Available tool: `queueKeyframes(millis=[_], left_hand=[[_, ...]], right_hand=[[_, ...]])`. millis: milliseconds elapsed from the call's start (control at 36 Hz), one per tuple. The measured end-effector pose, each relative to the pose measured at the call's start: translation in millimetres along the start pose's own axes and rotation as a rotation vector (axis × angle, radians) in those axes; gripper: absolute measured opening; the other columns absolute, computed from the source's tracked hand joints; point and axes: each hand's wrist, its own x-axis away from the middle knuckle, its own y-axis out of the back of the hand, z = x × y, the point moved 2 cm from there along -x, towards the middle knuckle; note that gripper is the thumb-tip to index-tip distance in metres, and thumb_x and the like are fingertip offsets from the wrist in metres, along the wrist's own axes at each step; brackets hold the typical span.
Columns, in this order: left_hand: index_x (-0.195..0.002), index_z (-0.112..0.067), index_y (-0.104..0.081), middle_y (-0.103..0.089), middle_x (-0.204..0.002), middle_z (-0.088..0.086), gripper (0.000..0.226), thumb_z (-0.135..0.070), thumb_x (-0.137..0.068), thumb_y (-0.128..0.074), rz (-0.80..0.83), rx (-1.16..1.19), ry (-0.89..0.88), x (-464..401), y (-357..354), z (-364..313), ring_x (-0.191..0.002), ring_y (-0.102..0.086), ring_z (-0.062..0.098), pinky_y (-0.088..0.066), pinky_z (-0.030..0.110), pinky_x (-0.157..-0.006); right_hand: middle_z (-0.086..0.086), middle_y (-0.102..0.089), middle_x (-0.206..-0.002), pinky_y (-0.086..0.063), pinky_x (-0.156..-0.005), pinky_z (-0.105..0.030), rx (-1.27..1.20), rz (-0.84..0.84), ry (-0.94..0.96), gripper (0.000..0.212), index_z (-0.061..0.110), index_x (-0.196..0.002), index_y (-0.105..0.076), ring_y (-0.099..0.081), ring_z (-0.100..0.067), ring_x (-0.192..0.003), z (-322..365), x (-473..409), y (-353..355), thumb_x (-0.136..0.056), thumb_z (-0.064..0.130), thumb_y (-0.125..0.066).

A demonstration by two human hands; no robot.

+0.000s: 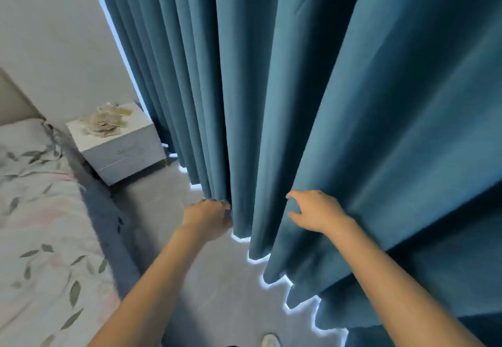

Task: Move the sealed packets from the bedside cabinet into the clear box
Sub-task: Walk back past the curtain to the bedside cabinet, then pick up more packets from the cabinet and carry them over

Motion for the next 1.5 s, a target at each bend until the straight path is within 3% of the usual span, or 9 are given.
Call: queueKeyframes(millis=[278, 500, 639, 778, 944, 1028, 1111, 1278, 1500], left_hand=[[-0.139, -0.028, -0.043, -0.053, -0.136, 0.003, 0.043, -0.040, -0.097, -0.039, -0.043, 0.077, 0.300, -47.5, 43.6, 111.5, -0.123, -0.050, 0.027, -0.044, 0.039, -0.093], [-0.123, -0.033, -0.057, -0.060, -0.126, 0.004, 0.036, -0.042, -0.098, -0.032, -0.068, 0.148, 0.482, -84.7, 66.6, 257.5, -0.114, -0.055, 0.029, -0.047, 0.040, -0.091], [-0.126, -0.033, -0.056, -0.057, -0.128, 0.006, 0.037, -0.039, -0.098, -0.033, -0.111, 0.188, 0.528, -125.4, 106.6, 346.3, -0.116, -0.053, 0.029, -0.046, 0.039, -0.095], [-0.128, -0.028, -0.054, -0.057, -0.127, 0.008, 0.037, -0.037, -0.099, -0.033, -0.127, 0.176, 0.565, -155.5, 142.5, 419.5, -0.115, -0.054, 0.030, -0.045, 0.039, -0.094], [-0.134, -0.030, -0.048, -0.057, -0.128, 0.007, 0.039, -0.041, -0.100, -0.032, -0.077, 0.139, 0.592, -198.8, 154.6, 493.1, -0.115, -0.055, 0.029, -0.045, 0.038, -0.091], [-0.134, -0.029, -0.047, -0.056, -0.129, 0.006, 0.040, -0.041, -0.100, -0.033, -0.041, 0.159, 0.597, -226.1, 158.7, 526.1, -0.117, -0.054, 0.028, -0.044, 0.038, -0.091], [-0.134, -0.027, -0.047, -0.056, -0.130, 0.006, 0.039, -0.040, -0.099, -0.034, -0.024, 0.177, 0.593, -259.7, 162.6, 562.6, -0.118, -0.053, 0.028, -0.044, 0.038, -0.092], [-0.136, -0.027, -0.044, -0.053, -0.133, 0.005, 0.041, -0.040, -0.099, -0.034, -0.012, 0.197, 0.640, -337.5, 168.5, 645.7, -0.119, -0.052, 0.028, -0.043, 0.040, -0.095], [-0.138, -0.028, -0.043, -0.051, -0.136, 0.005, 0.042, -0.040, -0.098, -0.036, 0.035, 0.241, 0.646, -430.0, 184.2, 735.8, -0.123, -0.048, 0.029, -0.041, 0.038, -0.096]], right_hand=[[0.003, -0.058, -0.124, -0.046, -0.086, -0.033, 0.101, 0.041, 0.390, 0.042, 0.027, -0.134, -0.044, -0.051, -0.021, -0.117, 104.9, -164.6, 38.1, -0.093, 0.036, -0.049], [0.001, -0.053, -0.112, -0.046, -0.080, -0.034, 0.134, 0.088, 0.550, 0.051, 0.031, -0.141, -0.033, -0.052, -0.023, -0.112, 227.4, -293.0, 36.2, -0.092, 0.034, -0.049], [0.003, -0.046, -0.097, -0.045, -0.074, -0.033, 0.140, 0.109, 0.543, 0.057, 0.036, -0.143, -0.028, -0.052, -0.024, -0.108, 300.3, -369.3, 49.9, -0.090, 0.031, -0.049], [0.001, -0.048, -0.100, -0.044, -0.074, -0.034, 0.121, 0.069, 0.571, 0.057, 0.036, -0.144, -0.024, -0.050, -0.025, -0.109, 368.1, -434.0, 75.2, -0.092, 0.029, -0.048], [-0.003, -0.054, -0.123, -0.046, -0.077, -0.035, 0.138, 0.068, 0.579, 0.059, 0.032, -0.146, -0.022, -0.046, -0.027, -0.120, 432.3, -504.7, 86.7, -0.093, 0.030, -0.047], [-0.004, -0.053, -0.119, -0.048, -0.082, -0.040, 0.138, 0.101, 0.568, 0.061, 0.033, -0.147, -0.020, -0.043, -0.029, -0.120, 460.9, -543.9, 85.8, -0.092, 0.030, -0.047], [-0.003, -0.054, -0.118, -0.045, -0.077, -0.036, 0.147, 0.111, 0.574, 0.061, 0.029, -0.147, -0.021, -0.044, -0.028, -0.118, 489.6, -589.4, 83.9, -0.092, 0.030, -0.047], [-0.005, -0.054, -0.130, -0.050, -0.086, -0.041, 0.158, 0.113, 0.583, 0.048, 0.017, -0.137, -0.038, -0.045, -0.029, -0.120, 551.8, -700.5, 79.1, -0.092, 0.031, -0.047], [-0.003, -0.054, -0.131, -0.049, -0.088, -0.041, 0.177, 0.172, 0.608, 0.053, 0.024, -0.143, -0.031, -0.043, -0.028, -0.122, 624.9, -821.7, 74.8, -0.093, 0.029, -0.045]])
